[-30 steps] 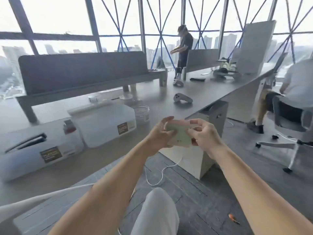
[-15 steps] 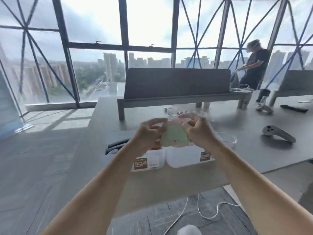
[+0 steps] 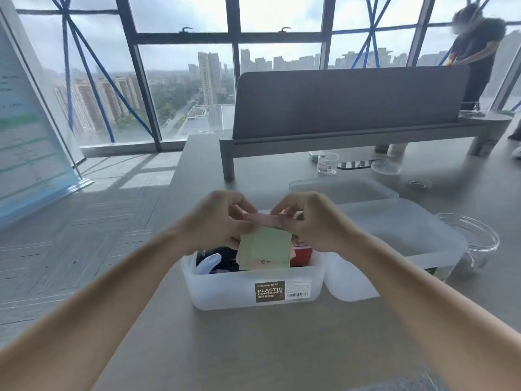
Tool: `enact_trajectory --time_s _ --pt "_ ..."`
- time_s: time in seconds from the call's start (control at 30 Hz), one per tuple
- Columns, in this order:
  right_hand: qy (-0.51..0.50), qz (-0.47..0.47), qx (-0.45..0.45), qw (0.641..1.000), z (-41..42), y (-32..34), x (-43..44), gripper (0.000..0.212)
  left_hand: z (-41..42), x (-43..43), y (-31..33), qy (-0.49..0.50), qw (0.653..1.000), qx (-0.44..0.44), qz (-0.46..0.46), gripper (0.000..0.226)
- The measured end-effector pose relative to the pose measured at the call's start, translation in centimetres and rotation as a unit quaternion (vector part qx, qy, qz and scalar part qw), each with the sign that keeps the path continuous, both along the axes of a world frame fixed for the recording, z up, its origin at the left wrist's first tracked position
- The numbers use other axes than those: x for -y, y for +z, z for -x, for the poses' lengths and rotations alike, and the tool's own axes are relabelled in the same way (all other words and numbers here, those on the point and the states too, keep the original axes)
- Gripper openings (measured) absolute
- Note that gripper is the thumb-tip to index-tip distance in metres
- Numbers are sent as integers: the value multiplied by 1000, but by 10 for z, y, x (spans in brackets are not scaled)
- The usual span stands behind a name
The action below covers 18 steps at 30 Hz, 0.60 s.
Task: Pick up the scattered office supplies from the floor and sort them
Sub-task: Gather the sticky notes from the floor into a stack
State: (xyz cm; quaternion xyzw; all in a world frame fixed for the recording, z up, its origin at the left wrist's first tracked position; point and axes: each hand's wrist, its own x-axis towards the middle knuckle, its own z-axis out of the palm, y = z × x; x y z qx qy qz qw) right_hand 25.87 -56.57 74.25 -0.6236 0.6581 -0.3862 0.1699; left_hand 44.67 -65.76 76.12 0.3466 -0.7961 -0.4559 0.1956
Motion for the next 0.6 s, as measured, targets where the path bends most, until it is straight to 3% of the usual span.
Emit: enact_trajectory --time_s 0.13,0.23,0.37,0.43,0.5,0.6 --pt "21 -48 -15 999 7 -9 6 24 6 2 -12 14 999 33 10 22" --pt "34 -75 -38 996 13 -4 8 36 9 4 -20 31 997 33 55 10" --pt "63 -118 -94 987 13 -2 11 21 5 5 -25 -17 995 96 11 5" --pt "81 -154 -125 977 9 -3 11 15 2 6 -26 -60 972 207 97 17" --pt "95 -194 -176 960 3 -2 11 14 2 6 -27 -79 926 293 226 16" --pt "95 -227 -287 926 -5 4 12 27 7 4 -26 -73 883 331 324 16"
